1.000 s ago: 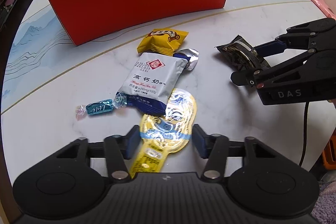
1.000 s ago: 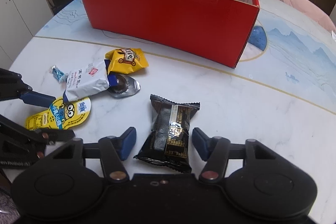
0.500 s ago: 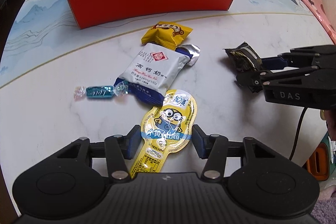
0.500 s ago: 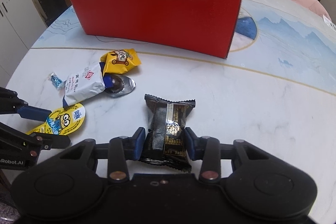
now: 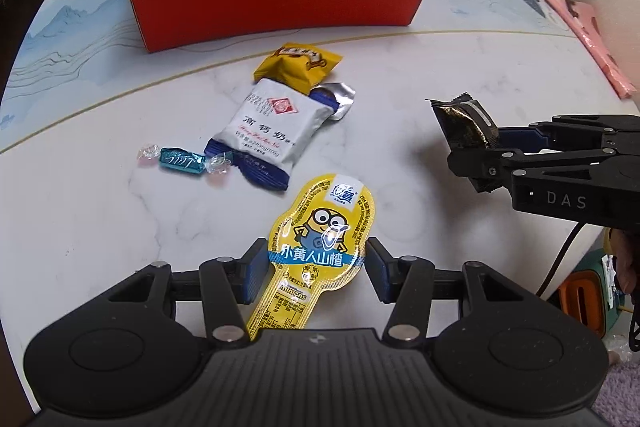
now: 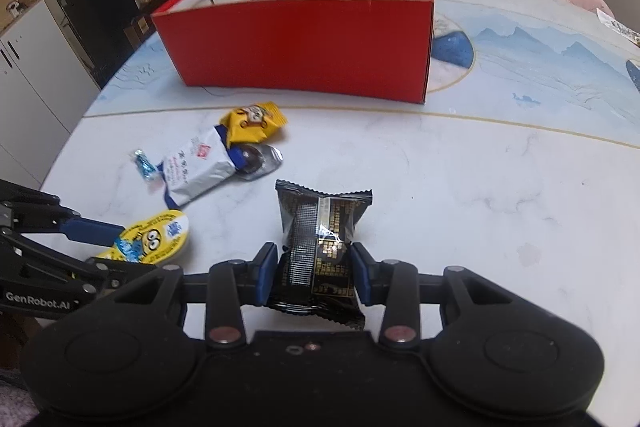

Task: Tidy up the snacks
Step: 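Lift both held snacks and carry them over the red box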

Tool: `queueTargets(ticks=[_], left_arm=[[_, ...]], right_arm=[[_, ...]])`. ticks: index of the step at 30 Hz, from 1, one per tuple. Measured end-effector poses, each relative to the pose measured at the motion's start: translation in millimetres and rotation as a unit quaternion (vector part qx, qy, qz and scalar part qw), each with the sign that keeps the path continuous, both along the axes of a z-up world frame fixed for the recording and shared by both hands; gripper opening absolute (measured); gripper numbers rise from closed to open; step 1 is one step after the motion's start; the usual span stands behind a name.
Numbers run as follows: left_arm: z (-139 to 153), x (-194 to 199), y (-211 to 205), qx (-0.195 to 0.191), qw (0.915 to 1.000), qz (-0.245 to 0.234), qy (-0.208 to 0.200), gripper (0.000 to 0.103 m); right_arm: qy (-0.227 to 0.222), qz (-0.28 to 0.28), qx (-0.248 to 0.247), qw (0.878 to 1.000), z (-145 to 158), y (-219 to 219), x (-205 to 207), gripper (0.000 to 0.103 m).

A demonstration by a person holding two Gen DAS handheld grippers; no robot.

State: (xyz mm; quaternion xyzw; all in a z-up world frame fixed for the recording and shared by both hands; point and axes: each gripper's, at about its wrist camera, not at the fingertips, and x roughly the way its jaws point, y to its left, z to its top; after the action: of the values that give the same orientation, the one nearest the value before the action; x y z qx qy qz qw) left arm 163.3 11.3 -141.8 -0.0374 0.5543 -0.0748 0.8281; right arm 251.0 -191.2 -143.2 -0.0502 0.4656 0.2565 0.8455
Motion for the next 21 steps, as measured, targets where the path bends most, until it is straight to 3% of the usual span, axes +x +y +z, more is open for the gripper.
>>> queueTargets(ticks=[10,21], left_arm=[[38.2,3.2,6.1,-0.001,0.9988,0.028,-0.041,0.051],[99.3,33.7,15.4,-0.003,0.9920,0.062,-0.110,0.051]], right_arm=[[-0.044,0.007,0.022,0.999,40.2,6.0,-4.6,0.039],[-0.108,0.021,0.041,0.993,93.5,13.6,25.4,0.039]])
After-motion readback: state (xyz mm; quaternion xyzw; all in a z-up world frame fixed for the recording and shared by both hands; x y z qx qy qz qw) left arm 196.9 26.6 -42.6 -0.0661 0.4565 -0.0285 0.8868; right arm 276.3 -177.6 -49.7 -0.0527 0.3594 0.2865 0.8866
